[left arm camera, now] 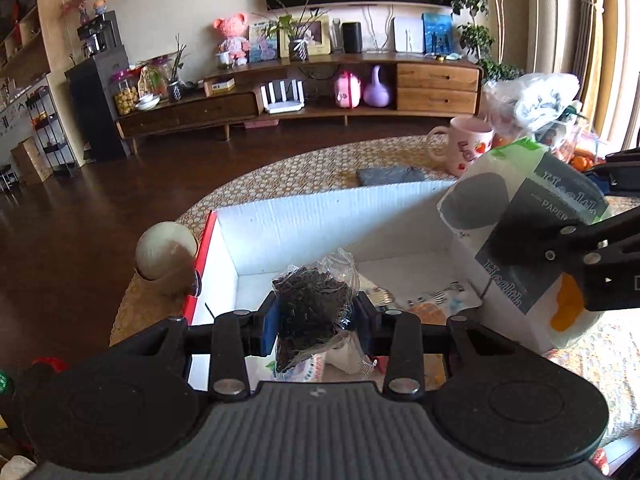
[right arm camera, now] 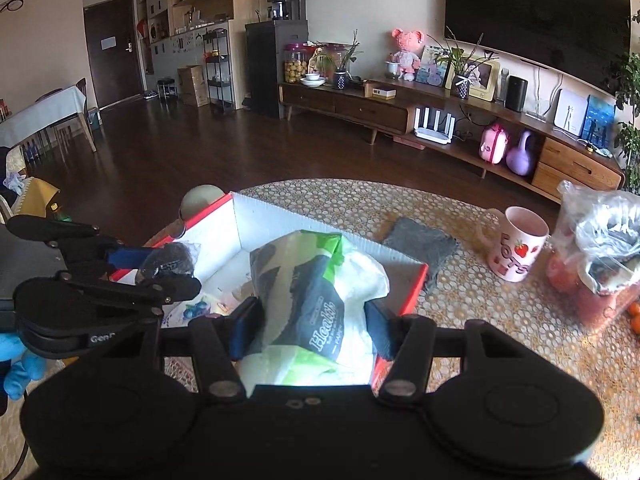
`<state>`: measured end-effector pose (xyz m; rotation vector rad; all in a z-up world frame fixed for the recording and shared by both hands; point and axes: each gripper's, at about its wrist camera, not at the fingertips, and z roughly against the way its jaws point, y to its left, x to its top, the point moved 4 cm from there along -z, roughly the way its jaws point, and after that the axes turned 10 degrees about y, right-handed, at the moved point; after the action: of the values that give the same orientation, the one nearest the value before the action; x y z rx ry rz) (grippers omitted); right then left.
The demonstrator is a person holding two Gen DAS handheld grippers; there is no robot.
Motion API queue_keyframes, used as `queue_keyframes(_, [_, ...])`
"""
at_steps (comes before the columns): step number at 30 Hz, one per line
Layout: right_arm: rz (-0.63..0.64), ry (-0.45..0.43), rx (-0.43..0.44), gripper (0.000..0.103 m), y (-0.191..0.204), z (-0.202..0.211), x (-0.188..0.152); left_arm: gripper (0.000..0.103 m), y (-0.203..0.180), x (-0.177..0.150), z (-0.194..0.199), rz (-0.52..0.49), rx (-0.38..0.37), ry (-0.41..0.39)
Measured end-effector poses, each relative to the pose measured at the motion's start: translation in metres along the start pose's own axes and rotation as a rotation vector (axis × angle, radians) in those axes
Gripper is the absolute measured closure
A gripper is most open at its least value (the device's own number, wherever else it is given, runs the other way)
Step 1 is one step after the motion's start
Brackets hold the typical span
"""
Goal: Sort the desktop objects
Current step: 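Carry the black-item bag and tissue packet with both tools over the red box, then open both tools to drop the bag and tissue packet into the box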
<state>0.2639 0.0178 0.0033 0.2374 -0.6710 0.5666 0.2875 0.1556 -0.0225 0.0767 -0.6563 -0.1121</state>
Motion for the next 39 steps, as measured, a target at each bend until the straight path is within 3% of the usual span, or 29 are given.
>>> queue_keyframes(19, [-0.02,0.117,0.006,0.046,0.01,-0.068,-0.002,0.066,0.013,-0.006,-0.063,-0.031,0.01,0.14])
queue_keyframes(34, [-0.005,0.167,0.008,0.044,0.01,-0.09,-0.017,0.066,0.007,-0.009,-0.092,-0.048,-0.011,0.25])
queue_keyframes(37, [0.001,0.17,0.008,0.041,0.01,-0.09,-0.019,0.062,0.007,-0.008,-0.094,-0.05,-0.015,0.264])
queue_keyframes(39, [0.008,0.167,0.005,0.038,0.011,-0.089,-0.021,0.044,0.007,-0.007,-0.092,-0.051,-0.005,0.254])
